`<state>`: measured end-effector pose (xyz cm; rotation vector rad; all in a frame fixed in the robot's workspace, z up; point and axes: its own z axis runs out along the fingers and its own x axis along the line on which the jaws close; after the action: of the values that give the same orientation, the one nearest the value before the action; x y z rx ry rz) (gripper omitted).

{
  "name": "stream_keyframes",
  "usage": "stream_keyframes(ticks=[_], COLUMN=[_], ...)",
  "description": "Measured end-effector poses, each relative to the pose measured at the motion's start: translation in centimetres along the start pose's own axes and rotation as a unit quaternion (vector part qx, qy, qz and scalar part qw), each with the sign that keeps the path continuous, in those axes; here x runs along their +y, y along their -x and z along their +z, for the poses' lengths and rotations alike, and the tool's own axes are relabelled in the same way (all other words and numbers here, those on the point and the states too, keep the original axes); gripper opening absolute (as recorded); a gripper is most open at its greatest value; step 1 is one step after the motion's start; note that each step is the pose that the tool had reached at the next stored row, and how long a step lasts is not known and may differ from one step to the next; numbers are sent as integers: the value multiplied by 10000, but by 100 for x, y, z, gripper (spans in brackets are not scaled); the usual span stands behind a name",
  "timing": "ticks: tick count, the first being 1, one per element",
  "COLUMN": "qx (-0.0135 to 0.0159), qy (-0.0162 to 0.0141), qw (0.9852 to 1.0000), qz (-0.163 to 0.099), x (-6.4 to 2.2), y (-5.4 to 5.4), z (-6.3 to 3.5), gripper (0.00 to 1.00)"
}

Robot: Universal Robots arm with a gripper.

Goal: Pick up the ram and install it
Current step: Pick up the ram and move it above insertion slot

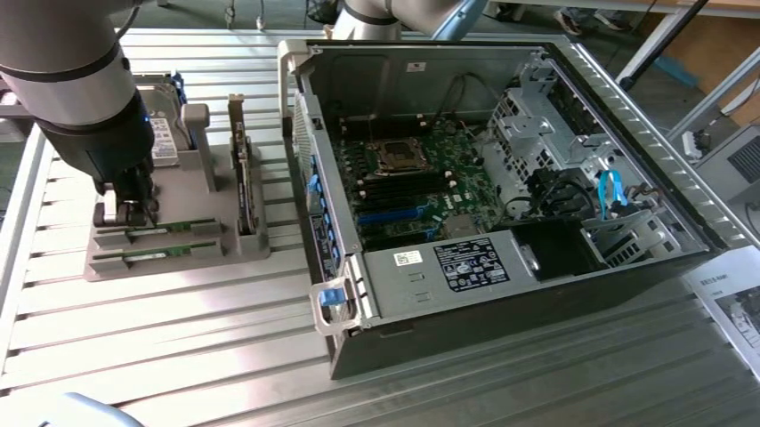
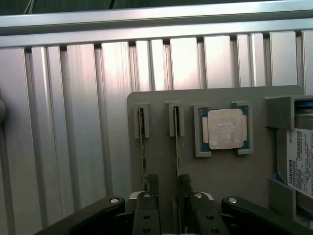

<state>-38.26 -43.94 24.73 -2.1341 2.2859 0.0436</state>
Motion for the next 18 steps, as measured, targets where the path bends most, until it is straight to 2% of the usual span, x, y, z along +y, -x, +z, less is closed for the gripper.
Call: stream_keyframes(ticks=[7,18], qx=[1,1], qy=[1,1], qw=[10000,10000], qz=[1,0], x=[0,-9], y=[-3,-134], z=[23,19], gripper=[30,30])
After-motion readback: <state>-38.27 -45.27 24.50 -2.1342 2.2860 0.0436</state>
